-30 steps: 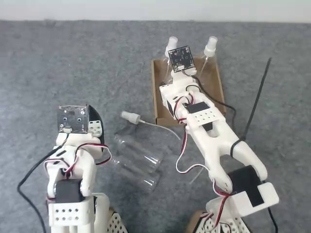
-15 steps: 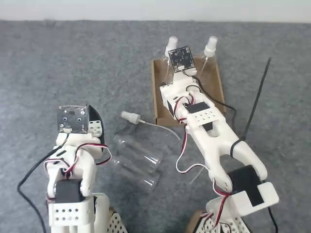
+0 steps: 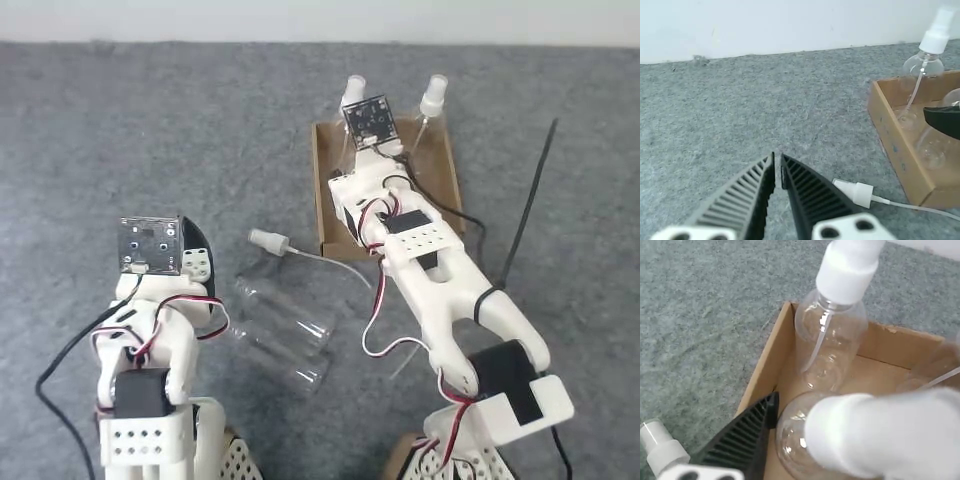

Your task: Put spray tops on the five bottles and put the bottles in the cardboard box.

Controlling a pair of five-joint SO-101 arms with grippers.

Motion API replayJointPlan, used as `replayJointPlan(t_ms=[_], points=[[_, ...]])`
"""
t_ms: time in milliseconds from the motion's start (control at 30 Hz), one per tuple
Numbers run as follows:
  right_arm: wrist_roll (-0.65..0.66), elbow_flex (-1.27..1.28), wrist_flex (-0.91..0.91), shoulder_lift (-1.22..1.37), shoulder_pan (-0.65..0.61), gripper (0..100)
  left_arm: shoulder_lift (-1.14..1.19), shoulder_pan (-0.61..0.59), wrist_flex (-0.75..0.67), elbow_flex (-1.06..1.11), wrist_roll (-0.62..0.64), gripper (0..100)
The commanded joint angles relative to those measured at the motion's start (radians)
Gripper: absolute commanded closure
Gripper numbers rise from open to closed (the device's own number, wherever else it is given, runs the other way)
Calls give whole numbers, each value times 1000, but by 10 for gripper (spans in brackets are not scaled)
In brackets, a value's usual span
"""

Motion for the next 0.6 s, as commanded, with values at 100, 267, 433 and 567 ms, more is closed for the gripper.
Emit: replayJointPlan(t_ms=[100, 267, 433, 567], points=[[17, -11, -7, -33, -18, 635, -18, -3, -34, -5, 11, 989], [15, -26, -7, -58, -12, 635, -18, -3, -34, -5, 11, 989], [15, -25, -5, -120, -10, 635, -18, -3, -34, -5, 11, 989], [15, -25, -5, -147, -10, 635, -18, -3, -34, -5, 11, 989]])
